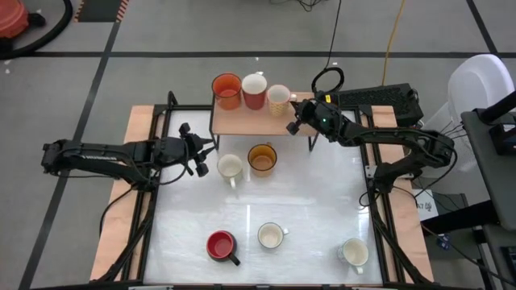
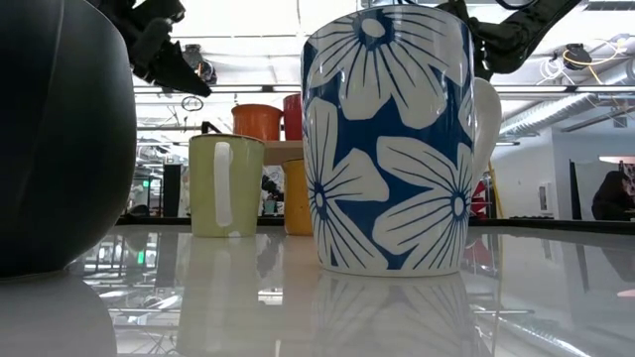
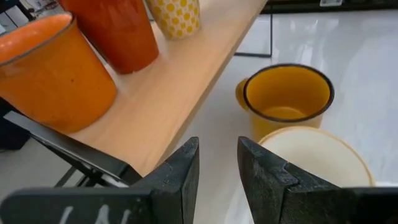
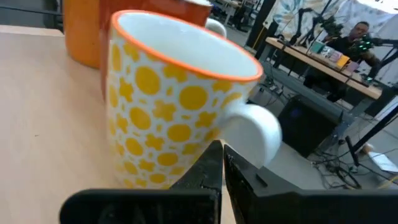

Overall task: Place coffee mugs
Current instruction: Put the yellow patterned mug on the shelf

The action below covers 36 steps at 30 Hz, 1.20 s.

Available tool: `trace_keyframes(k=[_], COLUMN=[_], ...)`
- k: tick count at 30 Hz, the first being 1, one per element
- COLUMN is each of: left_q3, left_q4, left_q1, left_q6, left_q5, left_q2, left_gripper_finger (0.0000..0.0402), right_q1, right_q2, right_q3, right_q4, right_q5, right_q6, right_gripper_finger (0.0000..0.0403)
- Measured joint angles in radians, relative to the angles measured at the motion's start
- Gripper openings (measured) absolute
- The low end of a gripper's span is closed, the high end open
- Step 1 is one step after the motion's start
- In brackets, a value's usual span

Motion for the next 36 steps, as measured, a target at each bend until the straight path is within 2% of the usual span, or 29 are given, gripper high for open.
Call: trace_keyframes(k=[4, 12, 21, 26, 32, 36], left_q3=[-0.018, -0.027, -0.027, -0.027, -0.027, -0.027], left_q4=[0.008, 0.015, 0.074, 0.077, 0.087, 0.089], left_q1=[0.0, 0.001, 0.001, 0.001, 0.001, 0.001], left_q6=[0.01, 0.045, 0.087, 0.088, 0.082, 0.082], left_q5=[-0.017, -0.053, -0.053, -0.053, -0.053, -0.053], left_q2=[0.0, 0.0, 0.0, 0.0, 0.0, 0.0], left_gripper_finger=[0.0115, 0.0115, 0.0115, 0.0115, 0.0115, 0.0115], right_q1=[-0.004, -0.06, -0.128, -0.155, -0.17, -0.183], right_q2=[0.0, 0.0, 0.0, 0.0, 0.0, 0.0], right_q3=[0.0, 0.0, 0.0, 0.001, 0.001, 0.001], right_q4=[0.013, 0.025, 0.038, 0.074, 0.091, 0.096], right_q5=[0.044, 0.036, -0.045, -0.137, -0.152, -0.199], right_q6=[-0.049, -0.059, -0.042, -0.01, -0.006, 0.022], right_gripper_finger=[0.0, 0.0, 0.0, 0.0, 0.0, 0.0])
